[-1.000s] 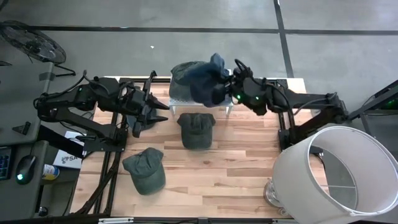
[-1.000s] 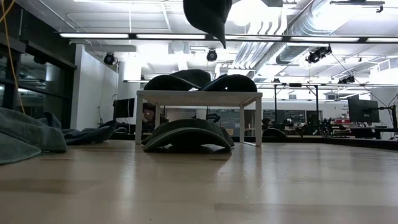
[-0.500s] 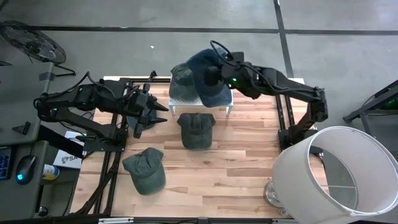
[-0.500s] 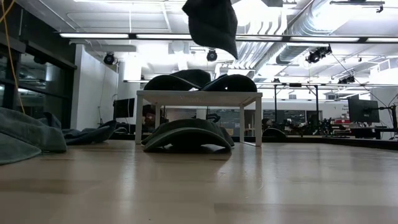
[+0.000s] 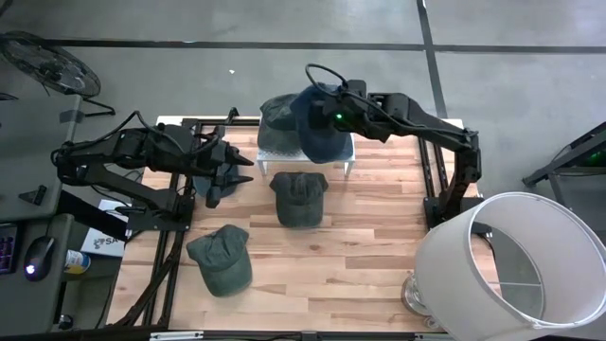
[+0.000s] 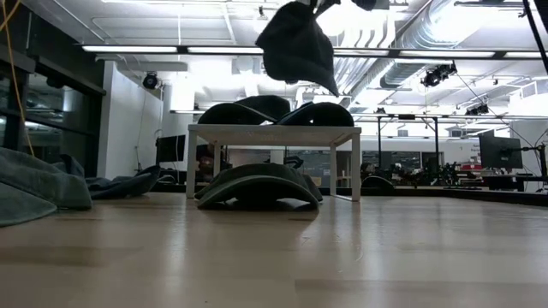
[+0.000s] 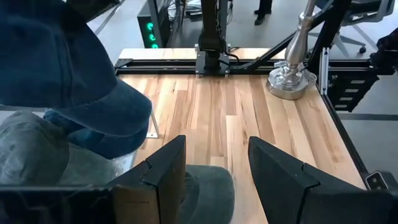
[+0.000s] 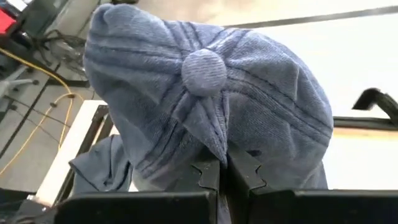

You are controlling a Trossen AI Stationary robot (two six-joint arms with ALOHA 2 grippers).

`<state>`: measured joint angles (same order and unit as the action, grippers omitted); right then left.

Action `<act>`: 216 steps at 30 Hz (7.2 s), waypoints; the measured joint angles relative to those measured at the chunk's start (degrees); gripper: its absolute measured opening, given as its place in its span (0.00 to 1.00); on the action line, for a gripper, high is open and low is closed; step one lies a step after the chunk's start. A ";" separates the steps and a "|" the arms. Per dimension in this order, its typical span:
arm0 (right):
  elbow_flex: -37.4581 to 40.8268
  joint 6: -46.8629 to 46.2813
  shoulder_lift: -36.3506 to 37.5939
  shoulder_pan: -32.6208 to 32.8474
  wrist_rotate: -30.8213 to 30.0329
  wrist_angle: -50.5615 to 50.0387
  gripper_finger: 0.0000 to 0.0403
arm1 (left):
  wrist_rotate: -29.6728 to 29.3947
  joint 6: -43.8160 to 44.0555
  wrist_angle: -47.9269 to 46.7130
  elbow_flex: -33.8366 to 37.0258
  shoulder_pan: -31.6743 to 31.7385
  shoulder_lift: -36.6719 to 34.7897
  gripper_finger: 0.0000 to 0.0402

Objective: Pick & Place hat
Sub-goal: Put the bottom blue cap on the shelf, then put the bottom gray cap on the shelf

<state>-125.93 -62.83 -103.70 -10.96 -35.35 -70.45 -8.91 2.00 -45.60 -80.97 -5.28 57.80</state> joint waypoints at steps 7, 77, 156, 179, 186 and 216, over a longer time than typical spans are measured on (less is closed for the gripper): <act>0.22 -0.39 -0.19 -1.53 1.55 -2.26 0.00 | 0.01 -0.02 -0.01 0.00 0.00 0.01 0.43; 6.15 9.36 -3.18 -9.44 11.89 6.79 0.00 | -0.70 1.42 -2.54 0.02 0.00 0.04 0.43; 6.91 46.51 0.90 13.81 18.58 16.91 0.55 | -8.23 8.30 -8.68 0.03 -0.02 0.56 0.43; 6.93 29.52 0.42 18.47 11.02 7.35 0.55 | 1.09 62.04 -36.59 0.07 -8.80 9.71 0.43; 6.93 26.84 0.42 18.51 11.61 3.52 0.55 | -0.39 78.10 -39.39 0.07 -15.38 12.49 0.43; 6.93 31.35 0.42 26.25 11.66 -3.81 0.55 | 8.79 112.86 -17.47 35.04 -23.06 9.93 0.43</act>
<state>-119.00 -31.48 -103.28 15.29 -23.69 -74.26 -0.12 114.86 -63.07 -45.93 -28.34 67.73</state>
